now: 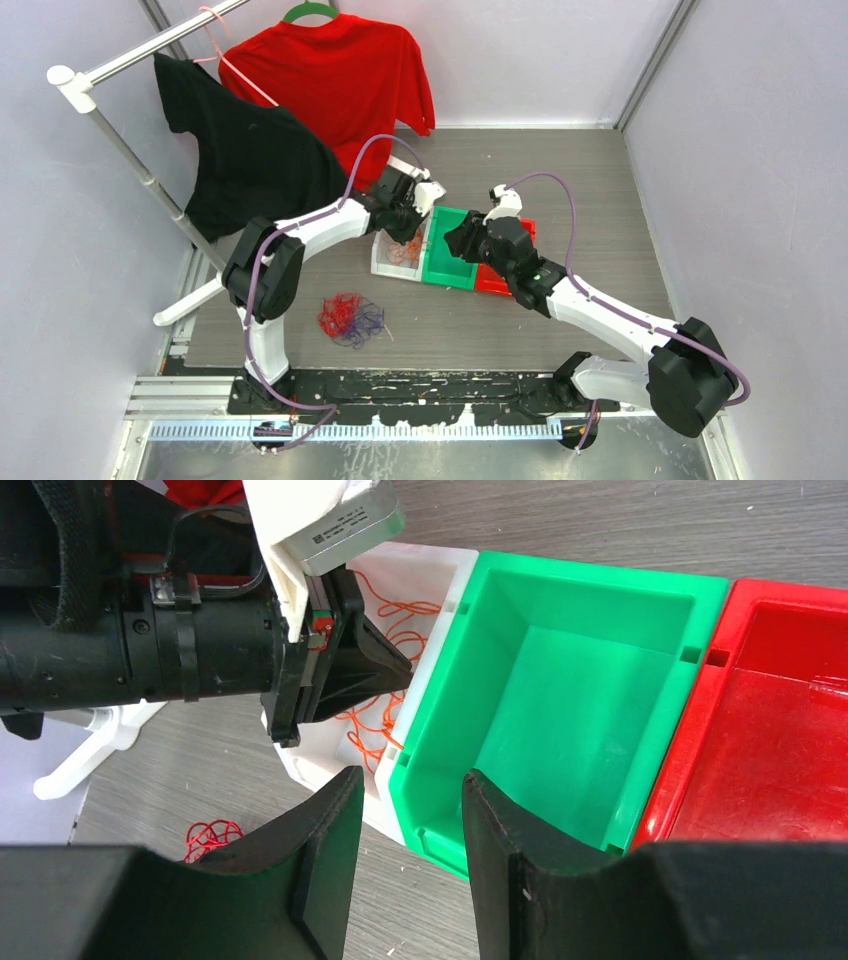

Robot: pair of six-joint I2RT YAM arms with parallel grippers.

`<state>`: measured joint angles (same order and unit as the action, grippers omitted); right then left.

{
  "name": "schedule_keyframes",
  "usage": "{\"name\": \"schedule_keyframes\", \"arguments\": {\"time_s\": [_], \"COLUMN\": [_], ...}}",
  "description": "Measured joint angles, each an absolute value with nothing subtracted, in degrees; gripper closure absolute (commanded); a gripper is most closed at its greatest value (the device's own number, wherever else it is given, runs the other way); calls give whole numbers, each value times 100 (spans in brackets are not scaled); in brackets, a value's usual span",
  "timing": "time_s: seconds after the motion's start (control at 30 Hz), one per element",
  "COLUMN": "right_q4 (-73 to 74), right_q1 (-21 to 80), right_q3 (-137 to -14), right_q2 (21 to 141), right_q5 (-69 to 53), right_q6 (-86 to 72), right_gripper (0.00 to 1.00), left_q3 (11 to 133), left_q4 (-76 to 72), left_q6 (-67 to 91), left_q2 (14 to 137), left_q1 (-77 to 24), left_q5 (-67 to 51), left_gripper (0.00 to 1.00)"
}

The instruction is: Untangle the cables

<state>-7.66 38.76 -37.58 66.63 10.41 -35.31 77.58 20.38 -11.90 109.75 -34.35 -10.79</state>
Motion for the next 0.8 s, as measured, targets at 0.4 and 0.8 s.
{"name": "schedule_keyframes", "arguments": {"time_s": [0.4,0.8], "right_q4": [-718,-550], "right_q1": [3876,3876], "right_q3": [-3793,-4007], "right_q2": [6580,6654], "right_q5": [1046,974], "right_q6": [-3476,-3457], "right_gripper": [53,52], "left_q3": [9021,8309], "left_q4": [3463,3581], "left_q6": [-1396,-357], "left_q2": [10525,10254], "left_q1": [-2934,-1411], "left_q5": [-1527,-2993], "left_gripper": [0,10]}}
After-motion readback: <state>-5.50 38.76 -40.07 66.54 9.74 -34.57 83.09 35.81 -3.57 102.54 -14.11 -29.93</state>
